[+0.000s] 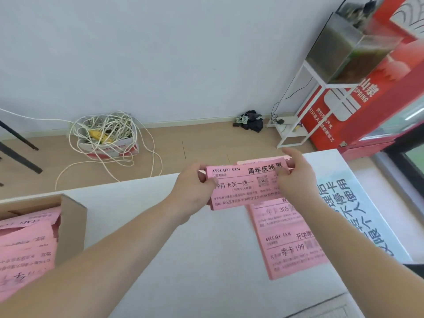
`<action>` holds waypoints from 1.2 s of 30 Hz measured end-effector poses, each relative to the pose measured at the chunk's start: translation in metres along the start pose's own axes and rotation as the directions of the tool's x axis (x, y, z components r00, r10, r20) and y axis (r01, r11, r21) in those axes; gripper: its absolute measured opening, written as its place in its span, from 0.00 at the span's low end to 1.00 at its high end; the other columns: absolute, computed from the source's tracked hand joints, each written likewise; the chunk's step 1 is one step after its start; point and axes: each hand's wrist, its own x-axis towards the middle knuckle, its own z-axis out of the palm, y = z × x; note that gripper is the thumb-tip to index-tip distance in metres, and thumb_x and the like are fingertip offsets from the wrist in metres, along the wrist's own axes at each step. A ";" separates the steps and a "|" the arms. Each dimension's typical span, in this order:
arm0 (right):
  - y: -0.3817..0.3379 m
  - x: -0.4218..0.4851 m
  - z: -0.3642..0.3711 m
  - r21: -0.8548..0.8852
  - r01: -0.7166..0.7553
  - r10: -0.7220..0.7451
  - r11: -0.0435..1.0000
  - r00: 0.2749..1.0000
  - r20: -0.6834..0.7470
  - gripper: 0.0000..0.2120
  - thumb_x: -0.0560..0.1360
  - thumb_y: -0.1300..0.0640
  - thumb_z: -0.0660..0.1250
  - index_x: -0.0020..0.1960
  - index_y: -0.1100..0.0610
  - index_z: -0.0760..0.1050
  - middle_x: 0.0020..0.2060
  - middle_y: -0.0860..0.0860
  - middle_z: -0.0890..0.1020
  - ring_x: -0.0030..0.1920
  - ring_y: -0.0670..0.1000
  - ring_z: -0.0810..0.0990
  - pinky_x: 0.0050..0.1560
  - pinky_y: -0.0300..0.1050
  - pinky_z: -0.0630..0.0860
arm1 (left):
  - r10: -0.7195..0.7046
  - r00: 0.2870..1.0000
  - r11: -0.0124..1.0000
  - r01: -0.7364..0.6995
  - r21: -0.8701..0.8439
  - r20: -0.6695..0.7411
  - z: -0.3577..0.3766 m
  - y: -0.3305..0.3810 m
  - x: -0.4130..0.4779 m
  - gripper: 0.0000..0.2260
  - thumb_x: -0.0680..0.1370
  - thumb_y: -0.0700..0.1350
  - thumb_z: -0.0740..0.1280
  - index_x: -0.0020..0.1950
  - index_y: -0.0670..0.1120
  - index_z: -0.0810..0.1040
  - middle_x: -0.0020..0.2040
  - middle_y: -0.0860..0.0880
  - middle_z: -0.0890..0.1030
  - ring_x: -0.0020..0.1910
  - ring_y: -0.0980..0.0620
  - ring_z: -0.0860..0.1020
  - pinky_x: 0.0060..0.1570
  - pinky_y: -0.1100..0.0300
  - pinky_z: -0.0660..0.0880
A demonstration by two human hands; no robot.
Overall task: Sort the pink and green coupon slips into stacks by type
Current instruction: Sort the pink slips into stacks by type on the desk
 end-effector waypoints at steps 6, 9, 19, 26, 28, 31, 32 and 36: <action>0.036 0.076 -0.022 -0.067 -0.035 0.032 0.997 0.999 -0.037 0.25 0.82 0.62 0.62 0.76 0.43 0.67 0.64 0.53 0.78 0.56 0.54 0.80 0.44 0.47 0.77 | -0.042 0.999 0.999 0.042 -0.020 -0.021 0.075 0.012 0.064 0.08 0.80 0.38 0.68 0.55 0.49 0.78 0.44 0.45 0.84 0.39 0.46 0.86 0.41 0.39 0.83; 0.049 0.096 -0.022 -0.096 -0.041 0.039 0.995 0.999 -0.027 0.24 0.82 0.62 0.61 0.75 0.44 0.68 0.66 0.53 0.78 0.59 0.55 0.80 0.54 0.54 0.79 | -0.067 0.997 0.998 0.066 -0.023 -0.045 0.097 0.006 0.090 0.09 0.77 0.40 0.71 0.53 0.53 0.79 0.42 0.48 0.85 0.43 0.45 0.86 0.46 0.40 0.83; 0.078 0.092 -0.027 -0.174 -0.040 0.067 0.984 0.986 0.152 0.41 0.73 0.43 0.76 0.79 0.42 0.60 0.74 0.48 0.68 0.68 0.50 0.70 0.65 0.55 0.73 | 0.121 0.992 0.889 -0.119 0.443 0.025 0.104 -0.021 0.079 0.28 0.75 0.53 0.75 0.72 0.55 0.69 0.66 0.55 0.71 0.65 0.53 0.72 0.63 0.58 0.71; 0.078 0.084 -0.034 -0.361 -0.043 0.194 0.932 0.898 0.394 0.57 0.62 0.48 0.85 0.81 0.40 0.55 0.74 0.49 0.66 0.73 0.55 0.68 0.71 0.57 0.68 | 0.092 0.982 0.726 -0.180 0.664 0.166 0.124 -0.025 0.075 0.38 0.72 0.56 0.73 0.79 0.57 0.60 0.66 0.52 0.72 0.66 0.49 0.70 0.60 0.52 0.74; 0.082 0.085 -0.031 -0.397 -0.017 0.179 0.918 0.910 0.374 0.56 0.62 0.49 0.85 0.81 0.39 0.56 0.75 0.50 0.65 0.73 0.56 0.68 0.72 0.58 0.69 | 0.119 0.983 0.695 -0.182 0.696 0.139 0.128 -0.024 0.077 0.32 0.71 0.54 0.73 0.73 0.56 0.66 0.59 0.52 0.75 0.60 0.47 0.73 0.53 0.51 0.77; 0.089 0.087 -0.027 -0.406 -0.027 0.169 0.913 0.932 0.319 0.53 0.64 0.48 0.83 0.80 0.37 0.56 0.79 0.54 0.59 0.77 0.59 0.63 0.75 0.59 0.65 | 0.138 0.985 0.684 -0.171 0.709 0.105 0.132 -0.024 0.081 0.26 0.71 0.51 0.72 0.67 0.54 0.68 0.55 0.51 0.76 0.54 0.47 0.75 0.48 0.50 0.78; 0.089 0.088 -0.026 -0.408 -0.023 0.161 0.913 0.938 0.308 0.52 0.64 0.47 0.83 0.80 0.37 0.57 0.80 0.54 0.60 0.77 0.59 0.63 0.75 0.58 0.65 | 0.143 0.985 0.685 -0.170 0.708 0.099 0.133 -0.024 0.082 0.25 0.71 0.50 0.71 0.66 0.54 0.69 0.55 0.51 0.76 0.53 0.46 0.75 0.47 0.50 0.78; 0.087 0.089 -0.024 -0.411 0.024 0.093 0.911 0.960 0.263 0.45 0.65 0.47 0.82 0.77 0.41 0.65 0.68 0.48 0.73 0.67 0.53 0.73 0.61 0.48 0.71 | 0.166 0.983 0.682 -0.171 0.711 0.077 0.133 -0.023 0.084 0.19 0.71 0.48 0.70 0.60 0.52 0.71 0.49 0.50 0.78 0.49 0.45 0.76 0.46 0.50 0.78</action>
